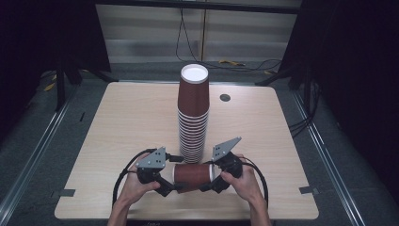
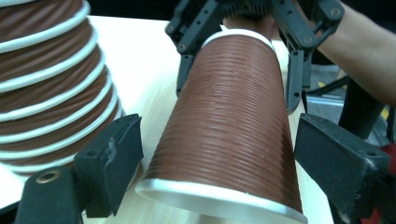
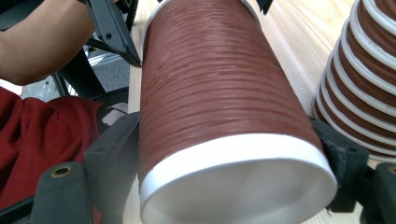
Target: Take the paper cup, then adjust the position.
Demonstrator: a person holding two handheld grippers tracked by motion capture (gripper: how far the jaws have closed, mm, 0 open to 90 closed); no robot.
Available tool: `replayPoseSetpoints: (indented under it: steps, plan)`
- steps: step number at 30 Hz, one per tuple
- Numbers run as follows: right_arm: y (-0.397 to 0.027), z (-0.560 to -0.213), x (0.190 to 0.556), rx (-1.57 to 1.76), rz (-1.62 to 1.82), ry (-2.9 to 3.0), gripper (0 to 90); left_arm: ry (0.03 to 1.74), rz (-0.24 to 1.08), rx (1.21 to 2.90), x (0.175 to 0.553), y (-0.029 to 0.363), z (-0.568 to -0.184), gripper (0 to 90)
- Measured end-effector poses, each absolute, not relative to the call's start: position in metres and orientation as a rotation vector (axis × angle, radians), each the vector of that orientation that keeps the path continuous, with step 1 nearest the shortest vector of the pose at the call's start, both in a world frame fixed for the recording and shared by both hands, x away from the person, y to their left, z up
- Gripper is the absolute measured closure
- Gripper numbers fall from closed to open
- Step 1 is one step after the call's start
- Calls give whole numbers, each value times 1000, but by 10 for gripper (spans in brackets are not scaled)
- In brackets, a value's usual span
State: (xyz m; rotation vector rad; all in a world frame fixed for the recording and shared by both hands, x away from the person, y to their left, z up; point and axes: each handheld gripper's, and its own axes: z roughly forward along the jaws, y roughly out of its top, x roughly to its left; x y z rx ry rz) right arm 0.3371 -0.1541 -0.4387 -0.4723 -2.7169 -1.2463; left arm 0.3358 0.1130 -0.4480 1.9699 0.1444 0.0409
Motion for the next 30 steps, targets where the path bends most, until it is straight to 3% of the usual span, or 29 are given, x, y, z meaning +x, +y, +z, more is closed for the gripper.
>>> replayPoseSetpoints:
  steps: [19,30]
  plan:
    - [-168,-451,330,-550,-1396,-2652,208,293,146,1818,328,139,-448,156]
    - [-172,-452,324,-531,-1538,-2621,207,288,114,1755,321,148,-452,153]
